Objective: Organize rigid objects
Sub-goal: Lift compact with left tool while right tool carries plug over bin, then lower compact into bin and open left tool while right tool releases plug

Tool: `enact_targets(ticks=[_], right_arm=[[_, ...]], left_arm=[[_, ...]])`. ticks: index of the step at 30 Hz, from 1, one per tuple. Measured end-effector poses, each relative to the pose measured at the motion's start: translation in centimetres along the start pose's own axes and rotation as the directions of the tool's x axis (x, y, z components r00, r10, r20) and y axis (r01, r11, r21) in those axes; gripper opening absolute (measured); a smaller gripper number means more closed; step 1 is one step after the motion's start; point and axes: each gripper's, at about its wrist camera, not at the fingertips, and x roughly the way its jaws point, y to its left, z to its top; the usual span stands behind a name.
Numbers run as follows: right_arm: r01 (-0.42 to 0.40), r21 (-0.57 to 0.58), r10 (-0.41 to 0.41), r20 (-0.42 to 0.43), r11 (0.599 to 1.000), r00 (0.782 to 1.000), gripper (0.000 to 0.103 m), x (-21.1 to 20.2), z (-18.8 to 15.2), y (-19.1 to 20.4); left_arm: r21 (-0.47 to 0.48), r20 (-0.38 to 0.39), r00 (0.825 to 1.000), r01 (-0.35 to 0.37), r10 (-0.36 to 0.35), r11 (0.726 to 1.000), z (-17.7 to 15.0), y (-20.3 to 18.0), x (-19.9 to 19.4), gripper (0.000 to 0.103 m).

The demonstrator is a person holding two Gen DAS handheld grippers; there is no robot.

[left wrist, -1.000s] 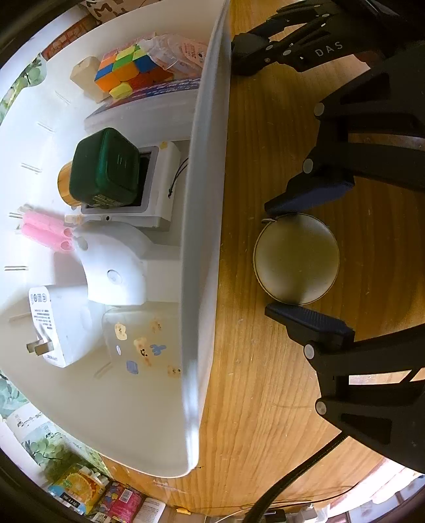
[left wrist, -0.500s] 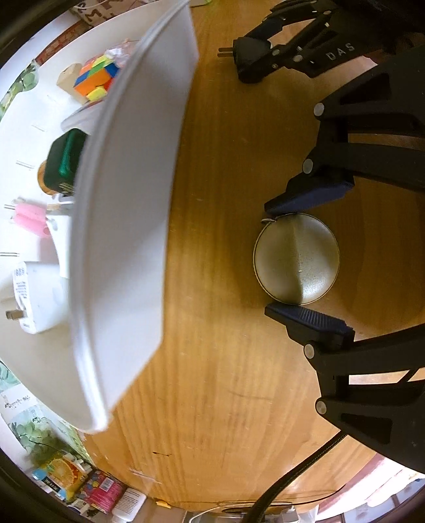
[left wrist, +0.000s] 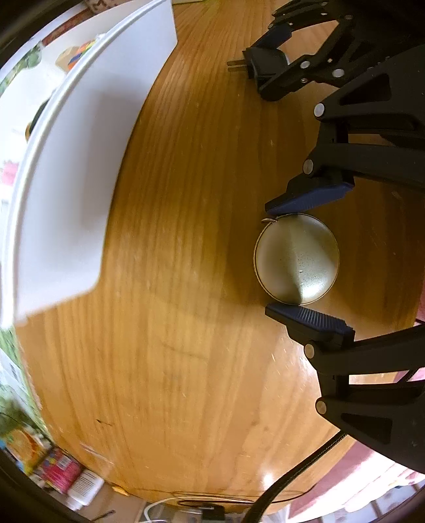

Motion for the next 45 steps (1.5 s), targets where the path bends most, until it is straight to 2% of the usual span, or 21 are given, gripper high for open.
enact_targets(ticks=[5,11,12,18,20,24,27,31,38,41,42,45], right_arm=[[-0.030,-0.074,0.032,0.028,0.997,0.999,0.062,-1.6,0.9,1.8],[-0.070,-0.164,0.086,0.088,0.984,0.992,0.062,-4.2,2.8,3.6],[-0.074,-0.175,0.091,0.093,0.982,0.991,0.062,-4.5,3.3,3.9],[-0.081,-0.236,0.119,0.152,0.968,0.981,0.062,-7.6,4.6,4.1],[-0.073,-0.243,0.119,0.180,0.967,0.976,0.062,-8.5,5.0,4.3],[-0.058,-0.236,0.117,0.244,0.970,0.963,0.062,-9.9,5.9,3.8],[-0.040,-0.232,0.112,0.305,0.972,0.946,0.062,-10.6,6.2,3.6],[-0.024,-0.232,0.111,0.371,0.973,0.922,0.062,-11.2,6.5,3.5],[-0.009,-0.227,0.114,0.453,0.974,0.884,0.062,-11.6,7.1,2.8],[0.003,-0.228,0.111,0.487,0.974,0.866,0.062,-11.5,7.3,2.6],[0.006,-0.227,0.110,0.496,0.974,0.861,0.062,-11.5,7.4,2.5],[0.016,-0.212,0.099,0.520,0.977,0.848,0.062,-11.0,7.8,2.0]], left_arm=[[-0.067,-0.013,1.000,-0.005,0.004,0.998,-0.2,2.6,-0.9,0.058],[-0.142,0.035,0.999,-0.001,0.006,0.990,0.2,5.6,-3.6,0.058],[-0.150,0.044,0.999,-0.002,0.009,0.989,1.2,4.5,-3.7,0.058],[-0.176,0.131,0.991,0.007,0.016,0.984,0.8,5.0,-7.4,0.058],[-0.174,0.164,0.986,0.002,0.027,0.985,0.8,4.7,-8.9,0.058],[-0.156,0.245,0.969,-0.001,0.040,0.988,2.7,2.9,-9.3,0.058],[-0.134,0.311,0.950,0.011,0.032,0.991,3.8,2.4,-9.4,0.058],[-0.099,0.403,0.915,0.054,-0.010,0.994,5.1,2.4,-10.1,0.058],[-0.022,0.506,0.857,0.123,-0.096,0.992,7.0,1.7,-11.0,0.058],[-0.007,0.574,0.815,0.098,-0.076,0.995,7.5,1.0,-11.6,0.059],[0.010,0.604,0.794,0.087,-0.076,0.996,7.7,0.6,-11.8,0.059],[0.033,0.642,0.761,0.090,-0.090,0.995,8.3,-0.1,-11.9,0.059]])
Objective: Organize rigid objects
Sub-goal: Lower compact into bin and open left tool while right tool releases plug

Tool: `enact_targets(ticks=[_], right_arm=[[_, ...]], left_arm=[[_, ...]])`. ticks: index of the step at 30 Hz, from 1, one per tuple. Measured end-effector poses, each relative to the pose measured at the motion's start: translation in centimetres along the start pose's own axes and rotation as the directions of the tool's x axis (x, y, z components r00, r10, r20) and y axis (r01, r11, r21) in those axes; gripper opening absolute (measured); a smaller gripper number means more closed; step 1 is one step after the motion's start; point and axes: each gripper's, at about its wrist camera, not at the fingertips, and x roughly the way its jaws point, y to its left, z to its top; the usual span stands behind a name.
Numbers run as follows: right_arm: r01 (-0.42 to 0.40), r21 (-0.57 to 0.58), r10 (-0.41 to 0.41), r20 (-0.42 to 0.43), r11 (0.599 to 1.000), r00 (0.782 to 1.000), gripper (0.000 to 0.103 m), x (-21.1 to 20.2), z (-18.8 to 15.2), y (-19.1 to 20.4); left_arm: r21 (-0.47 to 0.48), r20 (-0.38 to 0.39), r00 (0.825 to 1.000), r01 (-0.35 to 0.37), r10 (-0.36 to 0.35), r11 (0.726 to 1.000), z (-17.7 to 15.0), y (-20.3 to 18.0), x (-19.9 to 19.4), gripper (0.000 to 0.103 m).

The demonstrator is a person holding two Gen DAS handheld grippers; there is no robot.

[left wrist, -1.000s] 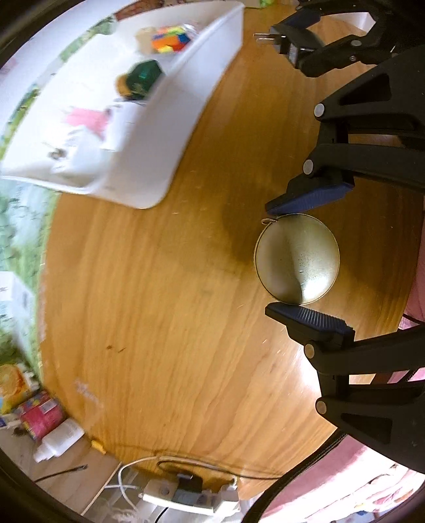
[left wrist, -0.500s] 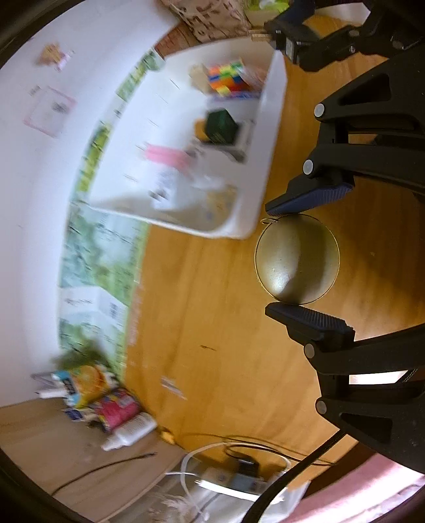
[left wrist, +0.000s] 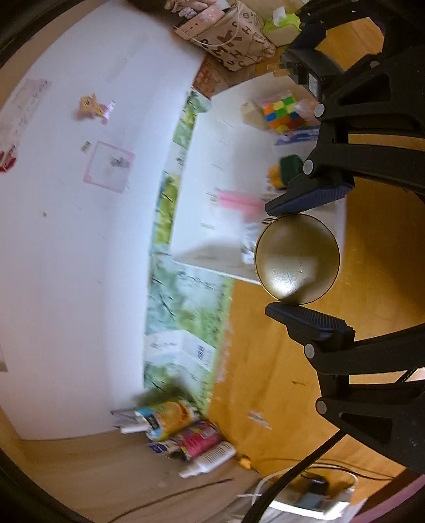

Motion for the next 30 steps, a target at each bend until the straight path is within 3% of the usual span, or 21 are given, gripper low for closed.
enact_targets(ticks=[8,21,27,30], right_arm=[[0.043,0.037,-0.044,0.014,0.998,0.999,0.063,2.7,-0.5,-1.5],[0.042,0.104,-0.035,-0.069,0.994,0.997,0.063,6.9,-1.5,-2.9],[0.073,0.117,-0.063,-0.087,0.990,0.994,0.081,7.1,-1.6,-3.2],[0.079,0.121,-0.068,-0.091,0.990,0.993,0.081,6.8,-1.5,-3.3]], left_arm=[[0.071,0.080,0.996,0.027,-0.032,0.997,0.8,-1.4,2.3,0.059],[0.107,0.016,0.998,0.064,-0.066,0.992,0.8,-2.5,6.8,0.059],[0.099,-0.029,0.998,0.057,-0.054,0.993,0.8,-2.4,7.2,0.059],[0.100,-0.036,0.998,0.060,-0.057,0.993,0.9,-2.4,6.8,0.060]])
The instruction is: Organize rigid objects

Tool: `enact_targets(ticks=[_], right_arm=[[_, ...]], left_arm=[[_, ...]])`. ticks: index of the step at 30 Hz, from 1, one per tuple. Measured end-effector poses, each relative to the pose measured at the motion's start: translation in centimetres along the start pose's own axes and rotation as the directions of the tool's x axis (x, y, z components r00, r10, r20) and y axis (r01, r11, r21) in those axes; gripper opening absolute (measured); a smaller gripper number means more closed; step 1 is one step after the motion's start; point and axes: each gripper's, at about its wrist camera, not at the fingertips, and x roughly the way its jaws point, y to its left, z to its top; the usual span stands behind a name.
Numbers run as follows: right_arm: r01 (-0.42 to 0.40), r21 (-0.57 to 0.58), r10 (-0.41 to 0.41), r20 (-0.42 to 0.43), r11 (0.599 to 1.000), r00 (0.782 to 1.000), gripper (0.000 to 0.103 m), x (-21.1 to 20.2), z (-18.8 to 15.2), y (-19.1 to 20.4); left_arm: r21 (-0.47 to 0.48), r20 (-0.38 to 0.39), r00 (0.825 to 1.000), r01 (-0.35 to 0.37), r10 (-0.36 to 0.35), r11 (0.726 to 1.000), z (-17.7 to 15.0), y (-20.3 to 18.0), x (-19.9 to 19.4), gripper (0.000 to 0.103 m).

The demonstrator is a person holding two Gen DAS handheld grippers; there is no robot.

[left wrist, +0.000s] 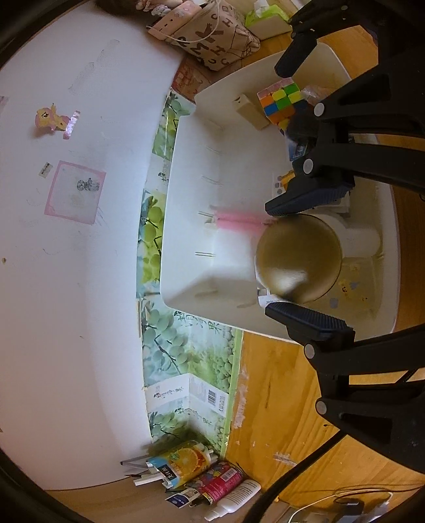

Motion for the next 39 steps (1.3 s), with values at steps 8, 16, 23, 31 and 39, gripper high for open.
enact_targets(ticks=[8,16,23,31,39], right_arm=[[0.028,-0.013,-0.028,0.044,1.000,0.999,0.084,-2.6,0.4,0.6],[0.080,-0.012,-0.078,0.126,0.997,0.989,0.089,-7.7,0.4,1.1],[0.073,0.031,-0.077,0.135,0.997,0.988,0.096,-11.6,-0.5,1.0],[0.041,0.108,-0.044,0.026,0.993,0.999,0.103,-13.9,-1.5,0.1],[-0.010,0.229,0.020,-0.043,0.973,0.999,0.103,-17.1,-0.8,-1.8]], left_arm=[[0.019,0.039,0.999,0.025,-0.026,1.000,0.3,-0.2,-3.0,0.070],[-0.005,0.129,0.991,0.044,-0.043,0.999,-0.1,0.7,-8.4,0.082],[-0.007,0.111,0.992,0.066,-0.065,0.998,-1.8,1.3,-11.7,0.084],[-0.023,0.014,0.998,0.062,-0.062,0.998,-4.1,2.0,-13.4,0.084],[-0.096,-0.147,0.983,0.097,-0.110,0.991,-5.2,2.4,-13.9,0.084]])
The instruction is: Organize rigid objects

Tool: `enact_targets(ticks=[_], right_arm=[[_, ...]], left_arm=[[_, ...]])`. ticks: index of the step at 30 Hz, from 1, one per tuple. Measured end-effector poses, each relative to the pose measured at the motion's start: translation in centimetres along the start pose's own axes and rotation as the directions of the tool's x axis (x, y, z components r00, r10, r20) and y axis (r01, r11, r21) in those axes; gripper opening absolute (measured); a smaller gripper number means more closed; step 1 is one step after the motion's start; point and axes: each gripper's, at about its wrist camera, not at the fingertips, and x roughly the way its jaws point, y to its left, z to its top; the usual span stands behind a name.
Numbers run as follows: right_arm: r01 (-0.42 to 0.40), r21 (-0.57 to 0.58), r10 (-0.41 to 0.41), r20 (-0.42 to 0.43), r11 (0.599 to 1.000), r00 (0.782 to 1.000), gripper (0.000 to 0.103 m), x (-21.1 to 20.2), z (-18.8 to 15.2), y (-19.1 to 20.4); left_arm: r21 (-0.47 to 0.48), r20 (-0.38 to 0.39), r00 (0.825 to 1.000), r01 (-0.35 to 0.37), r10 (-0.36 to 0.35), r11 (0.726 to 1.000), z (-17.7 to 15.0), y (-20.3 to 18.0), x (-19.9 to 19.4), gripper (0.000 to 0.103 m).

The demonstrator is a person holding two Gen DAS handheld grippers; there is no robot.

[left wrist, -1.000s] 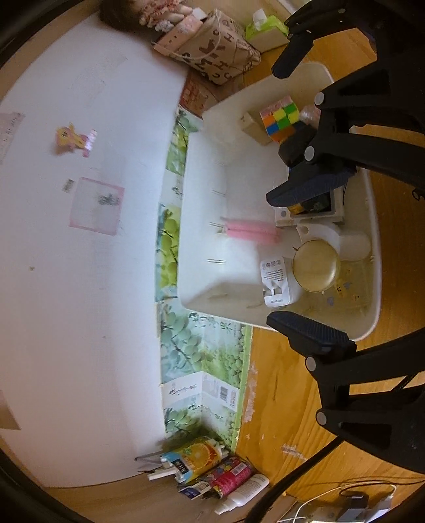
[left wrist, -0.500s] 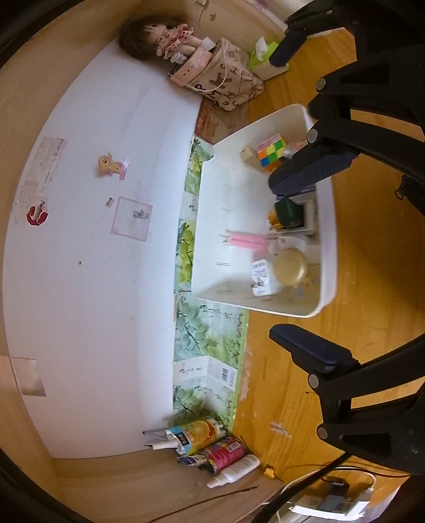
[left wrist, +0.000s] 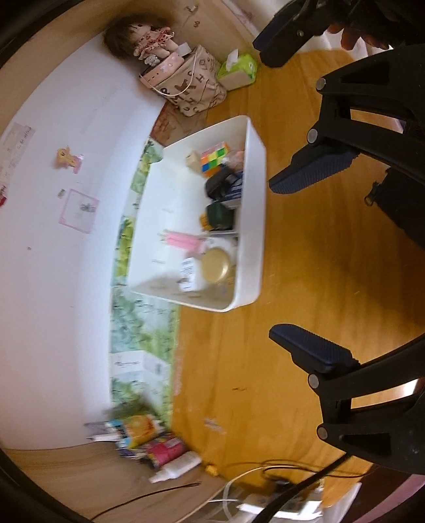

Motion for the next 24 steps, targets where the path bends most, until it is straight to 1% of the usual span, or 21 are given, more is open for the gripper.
enact_targets(ticks=[4,8,10,13,15,16,19,22,24], right_arm=[[-0.036,0.030,0.038,-0.088,0.999,0.995,0.103,-1.0,0.5,-0.3],[-0.084,0.028,0.087,-0.114,0.996,0.990,0.103,-2.4,1.1,-0.1],[-0.089,0.007,0.089,-0.109,0.996,0.990,0.103,-3.1,1.3,0.2],[-0.086,-0.012,0.084,-0.128,0.996,0.988,0.103,-4.0,1.4,0.6],[-0.098,-0.006,0.096,-0.127,0.995,0.987,0.103,-4.4,1.4,0.6],[-0.108,-0.010,0.106,-0.122,0.994,0.987,0.103,-4.6,1.2,0.6],[-0.110,0.003,0.110,-0.136,0.994,0.985,0.103,-4.6,0.6,0.4],[-0.113,0.047,0.118,-0.147,0.993,0.982,0.103,-4.5,-0.4,0.0],[-0.103,0.072,0.112,-0.149,0.992,0.982,0.103,-4.3,-1.2,-0.3]], left_arm=[[-0.034,-0.023,0.999,0.023,-0.024,0.999,0.5,-0.3,-1.1,0.084],[-0.074,-0.082,0.996,0.028,-0.034,0.997,1.3,-0.5,-1.9,0.084],[-0.085,-0.104,0.994,0.002,-0.011,0.996,1.5,-0.5,-2.5,0.084],[-0.086,-0.116,0.993,-0.047,0.037,0.995,1.6,-0.7,-3.2,0.090],[-0.098,-0.102,0.993,-0.068,0.058,0.993,1.6,-0.9,-4.0,0.095],[-0.104,-0.089,0.994,-0.076,0.067,0.992,1.5,-1.0,-4.4,0.100],[-0.106,-0.057,0.993,-0.107,0.102,0.989,1.0,-1.7,-5.2,0.100],[-0.075,-0.018,0.989,-0.149,0.148,0.986,0.2,-2.5,-5.5,0.100],[-0.061,0.001,0.986,-0.165,0.165,0.984,-0.5,-3.0,-5.5,0.100]])
